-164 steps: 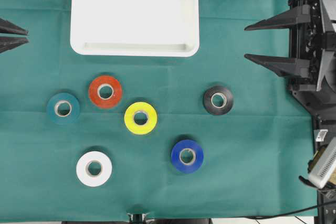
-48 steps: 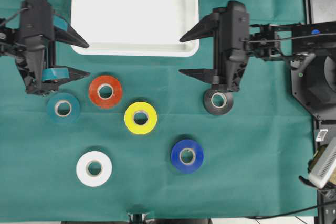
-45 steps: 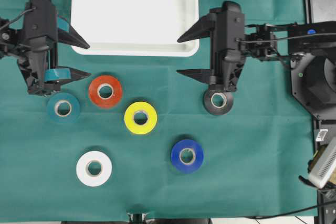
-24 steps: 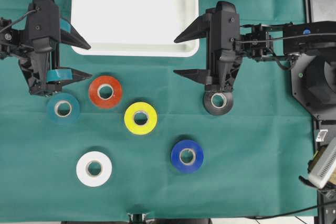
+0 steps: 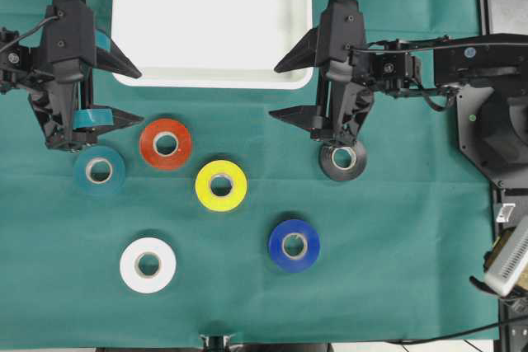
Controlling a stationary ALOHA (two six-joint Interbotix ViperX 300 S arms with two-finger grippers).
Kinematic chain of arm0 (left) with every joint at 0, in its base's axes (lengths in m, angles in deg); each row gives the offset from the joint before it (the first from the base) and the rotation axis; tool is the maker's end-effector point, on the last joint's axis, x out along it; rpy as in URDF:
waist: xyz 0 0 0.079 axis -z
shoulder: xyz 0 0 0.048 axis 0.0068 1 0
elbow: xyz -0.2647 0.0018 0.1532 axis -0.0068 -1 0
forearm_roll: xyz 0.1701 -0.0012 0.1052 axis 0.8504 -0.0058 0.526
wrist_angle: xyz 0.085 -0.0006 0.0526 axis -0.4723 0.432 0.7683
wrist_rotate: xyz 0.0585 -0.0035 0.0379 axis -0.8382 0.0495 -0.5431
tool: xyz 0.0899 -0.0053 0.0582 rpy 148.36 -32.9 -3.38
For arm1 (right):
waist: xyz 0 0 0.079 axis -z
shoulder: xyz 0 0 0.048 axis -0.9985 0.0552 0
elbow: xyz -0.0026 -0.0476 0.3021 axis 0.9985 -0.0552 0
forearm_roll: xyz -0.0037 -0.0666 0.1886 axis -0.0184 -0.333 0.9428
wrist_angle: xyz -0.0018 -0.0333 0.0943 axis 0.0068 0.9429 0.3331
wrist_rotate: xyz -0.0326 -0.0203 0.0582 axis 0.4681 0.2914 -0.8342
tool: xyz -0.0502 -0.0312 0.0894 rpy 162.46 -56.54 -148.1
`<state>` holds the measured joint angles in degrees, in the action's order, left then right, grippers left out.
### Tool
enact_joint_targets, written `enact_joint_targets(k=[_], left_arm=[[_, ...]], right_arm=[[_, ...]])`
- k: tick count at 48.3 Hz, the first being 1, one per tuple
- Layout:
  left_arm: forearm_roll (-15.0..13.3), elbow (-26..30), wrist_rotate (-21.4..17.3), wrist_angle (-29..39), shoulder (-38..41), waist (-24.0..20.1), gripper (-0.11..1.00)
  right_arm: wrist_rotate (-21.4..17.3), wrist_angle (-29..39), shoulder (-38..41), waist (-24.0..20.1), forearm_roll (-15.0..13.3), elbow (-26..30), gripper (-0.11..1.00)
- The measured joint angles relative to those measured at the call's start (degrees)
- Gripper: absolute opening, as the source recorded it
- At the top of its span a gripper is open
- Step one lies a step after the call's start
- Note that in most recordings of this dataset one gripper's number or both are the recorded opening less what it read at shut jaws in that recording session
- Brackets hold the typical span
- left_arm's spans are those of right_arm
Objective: Put the tape alternately from left to right into the white case.
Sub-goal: 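Lower the right gripper toward the yellow tape roll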
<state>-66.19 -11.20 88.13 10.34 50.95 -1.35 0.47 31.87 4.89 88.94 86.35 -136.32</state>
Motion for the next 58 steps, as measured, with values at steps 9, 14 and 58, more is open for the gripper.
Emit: enact_joint_targets(k=[9, 14, 58], left_arm=[[-0.1, 0.3, 0.7, 1.0, 1.7, 0.4, 0.87], [0.0, 0.4, 0.6, 1.1, 2.7, 1.0, 0.87], [-0.1, 0.5, 0.8, 1.1, 3.4, 2.2, 0.87]], right_arm=[[-0.2, -0.1, 1.0, -0.1, -0.1, 0.4, 0.76], [-0.3, 0.0, 1.8, -0.8, -0.1, 0.7, 0.77], [-3.6, 0.3, 7.6, -8.2, 0.0, 4.4, 0.76]])
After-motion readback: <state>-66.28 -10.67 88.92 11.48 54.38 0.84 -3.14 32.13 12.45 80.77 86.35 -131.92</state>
